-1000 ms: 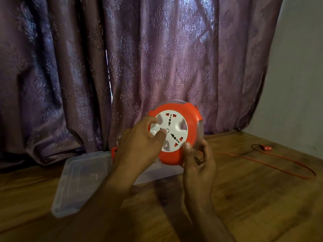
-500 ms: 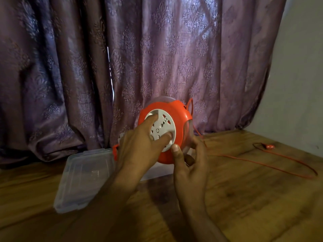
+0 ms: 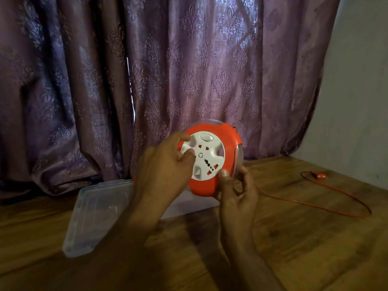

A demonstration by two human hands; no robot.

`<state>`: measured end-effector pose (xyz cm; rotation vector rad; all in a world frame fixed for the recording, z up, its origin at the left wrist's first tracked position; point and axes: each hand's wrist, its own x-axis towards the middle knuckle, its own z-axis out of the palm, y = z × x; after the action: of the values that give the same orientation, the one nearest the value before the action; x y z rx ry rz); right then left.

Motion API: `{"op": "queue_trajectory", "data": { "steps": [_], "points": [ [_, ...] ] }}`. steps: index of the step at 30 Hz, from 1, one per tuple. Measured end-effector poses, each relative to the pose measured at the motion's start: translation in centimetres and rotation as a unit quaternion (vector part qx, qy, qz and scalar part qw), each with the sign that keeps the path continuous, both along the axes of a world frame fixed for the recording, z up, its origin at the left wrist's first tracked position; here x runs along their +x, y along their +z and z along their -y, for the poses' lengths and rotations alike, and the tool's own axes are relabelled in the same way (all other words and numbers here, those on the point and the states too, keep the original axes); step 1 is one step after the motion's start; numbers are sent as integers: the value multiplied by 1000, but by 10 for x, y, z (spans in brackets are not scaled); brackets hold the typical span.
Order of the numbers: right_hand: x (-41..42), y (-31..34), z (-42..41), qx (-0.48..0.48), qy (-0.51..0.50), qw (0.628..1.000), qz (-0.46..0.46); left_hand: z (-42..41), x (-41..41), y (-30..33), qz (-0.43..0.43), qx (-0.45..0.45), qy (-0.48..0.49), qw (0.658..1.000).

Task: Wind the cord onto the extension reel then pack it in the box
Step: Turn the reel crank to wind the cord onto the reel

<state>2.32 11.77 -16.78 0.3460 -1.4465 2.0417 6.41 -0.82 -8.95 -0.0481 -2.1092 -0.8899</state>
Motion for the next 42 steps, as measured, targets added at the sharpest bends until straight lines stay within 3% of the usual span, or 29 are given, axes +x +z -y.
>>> {"op": "queue_trajectory", "data": {
  "steps": [4, 7, 9, 13, 16, 20, 22, 25, 29, 34, 42],
  "points": [
    [6, 0, 3, 27, -20, 999, -31, -5, -7, -5, 148, 116, -104, 977],
    [13, 0, 7, 67, -31, 995, -63, -9, -9, -6, 162, 191, -108, 962],
    [16, -2, 9, 91, -39, 992, -79, -8, -8, -7, 142, 193, -77, 968],
    [16, -4, 11, 107, -37, 990, -84, -7, -5, -9, 99, 115, -10, 988],
    [15, -3, 11, 87, -19, 994, -64, -3, -4, -9, 94, 8, 41, 995],
    [11, -1, 7, 65, -7, 997, -33, -8, 1, -11, 68, -188, 74, 977],
    [10, 0, 5, 48, 8, 999, -16, -8, -1, -12, 57, -239, 47, 968],
    [8, 3, 1, 41, 1, 999, -10, -4, -1, -8, 38, -169, -42, 984],
    [5, 2, 0, 32, -35, 999, -15, -6, 3, -2, -17, -63, -6, 998],
    [9, 3, 2, 42, -56, 996, -47, -3, 1, 0, 93, 22, -27, 995],
    [15, -1, 8, 89, -36, 993, -62, 0, -5, -5, 126, 64, -15, 990]
  ]
}}
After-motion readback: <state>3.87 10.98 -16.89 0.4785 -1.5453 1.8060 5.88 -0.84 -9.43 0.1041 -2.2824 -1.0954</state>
